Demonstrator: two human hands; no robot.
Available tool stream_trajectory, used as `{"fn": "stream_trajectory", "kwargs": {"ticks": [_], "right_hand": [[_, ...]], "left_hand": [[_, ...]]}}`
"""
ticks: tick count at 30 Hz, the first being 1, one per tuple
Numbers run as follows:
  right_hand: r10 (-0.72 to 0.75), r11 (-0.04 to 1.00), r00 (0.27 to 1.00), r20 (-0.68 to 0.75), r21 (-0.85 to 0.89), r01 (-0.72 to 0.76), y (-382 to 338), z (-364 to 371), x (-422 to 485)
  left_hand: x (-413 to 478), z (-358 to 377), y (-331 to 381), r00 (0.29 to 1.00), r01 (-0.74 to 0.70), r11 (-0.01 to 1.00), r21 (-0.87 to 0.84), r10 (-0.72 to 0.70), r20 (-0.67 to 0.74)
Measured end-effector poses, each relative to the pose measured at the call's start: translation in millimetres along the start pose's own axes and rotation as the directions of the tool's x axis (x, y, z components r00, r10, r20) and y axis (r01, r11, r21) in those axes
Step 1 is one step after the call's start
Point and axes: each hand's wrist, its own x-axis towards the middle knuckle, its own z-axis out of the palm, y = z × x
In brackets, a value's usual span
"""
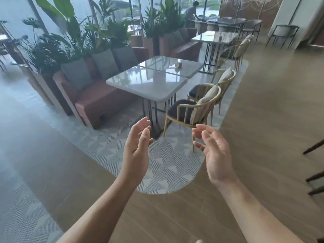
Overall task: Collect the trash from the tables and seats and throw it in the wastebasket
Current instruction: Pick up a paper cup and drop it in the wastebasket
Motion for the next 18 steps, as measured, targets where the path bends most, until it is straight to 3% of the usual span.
{"fn": "stream_trajectory", "kwargs": {"ticks": [7,18], "right_hand": [[0.001,1.0,1.0,-0.008,0.003,-0.001,45.8,-44.0,129.0],[-0.017,1.0,0.998,-0.066,-0.025,0.015,50.8,-198.0,346.6]], "left_hand": [[111.3,85.8,-43.0,1.0,0.005,1.0,-0.016,-0.004,0.018],[289.3,312.5,-96.7,0.994,0.046,0.992,-0.12,-0.033,0.106]]}}
